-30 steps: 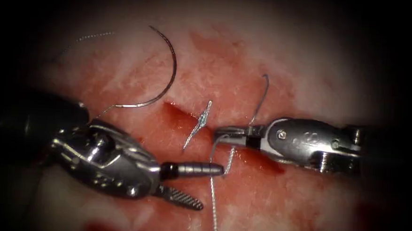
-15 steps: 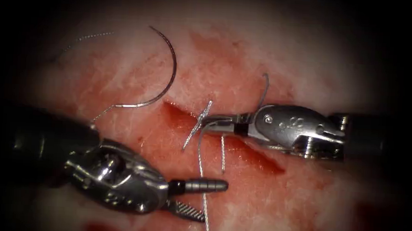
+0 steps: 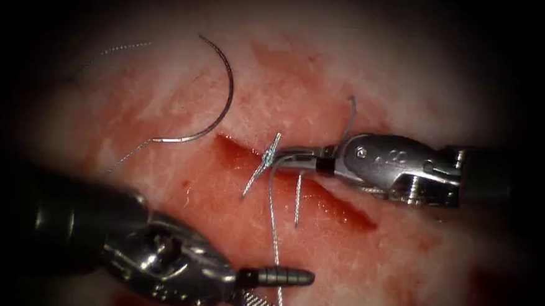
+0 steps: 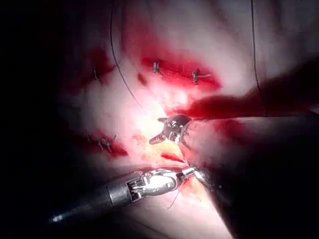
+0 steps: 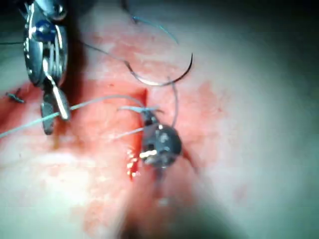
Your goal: Wound Closure
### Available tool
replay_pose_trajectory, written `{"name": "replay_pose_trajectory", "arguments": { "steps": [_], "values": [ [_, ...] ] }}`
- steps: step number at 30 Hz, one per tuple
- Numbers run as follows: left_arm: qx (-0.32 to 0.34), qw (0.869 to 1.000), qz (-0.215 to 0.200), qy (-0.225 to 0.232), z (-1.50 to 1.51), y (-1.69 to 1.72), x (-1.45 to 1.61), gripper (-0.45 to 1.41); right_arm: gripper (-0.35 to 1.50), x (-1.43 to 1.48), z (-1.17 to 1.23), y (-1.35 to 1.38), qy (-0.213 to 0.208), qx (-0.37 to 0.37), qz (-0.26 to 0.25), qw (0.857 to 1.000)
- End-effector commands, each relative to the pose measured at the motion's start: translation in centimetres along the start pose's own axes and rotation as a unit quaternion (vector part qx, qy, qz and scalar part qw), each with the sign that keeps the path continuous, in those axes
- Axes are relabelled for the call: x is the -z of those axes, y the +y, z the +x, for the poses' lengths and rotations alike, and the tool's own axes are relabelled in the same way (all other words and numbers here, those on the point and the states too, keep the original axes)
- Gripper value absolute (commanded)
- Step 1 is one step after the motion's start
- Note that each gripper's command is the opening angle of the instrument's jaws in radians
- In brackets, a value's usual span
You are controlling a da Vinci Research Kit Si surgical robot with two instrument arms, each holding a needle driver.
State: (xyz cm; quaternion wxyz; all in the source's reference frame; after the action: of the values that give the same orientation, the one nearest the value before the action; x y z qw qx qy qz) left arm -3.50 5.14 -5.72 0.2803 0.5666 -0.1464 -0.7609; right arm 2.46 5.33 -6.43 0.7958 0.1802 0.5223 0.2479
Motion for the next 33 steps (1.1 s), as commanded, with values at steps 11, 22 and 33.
{"name": "replay_pose_trajectory", "arguments": {
  "steps": [11,22,33],
  "values": [
    [-0.015,1.0,0.0,0.001,0.11,0.09,-0.08,0.71,-0.35,-0.08,-0.03,-0.01,0.0,0.001,0.0,1.0],
    [-0.009,0.999,0.021,-0.049,0.15,0.07,-0.05,-0.35,-0.35,-0.08,-0.04,-0.03,0.0,0.002,-0.002,1.0],
    [0.01,0.999,0.02,-0.049,0.08,0.05,0.27,-0.35,-0.35,0.04,-0.04,-0.06,0.004,0.001,-0.005,1.0]
  ]
}}
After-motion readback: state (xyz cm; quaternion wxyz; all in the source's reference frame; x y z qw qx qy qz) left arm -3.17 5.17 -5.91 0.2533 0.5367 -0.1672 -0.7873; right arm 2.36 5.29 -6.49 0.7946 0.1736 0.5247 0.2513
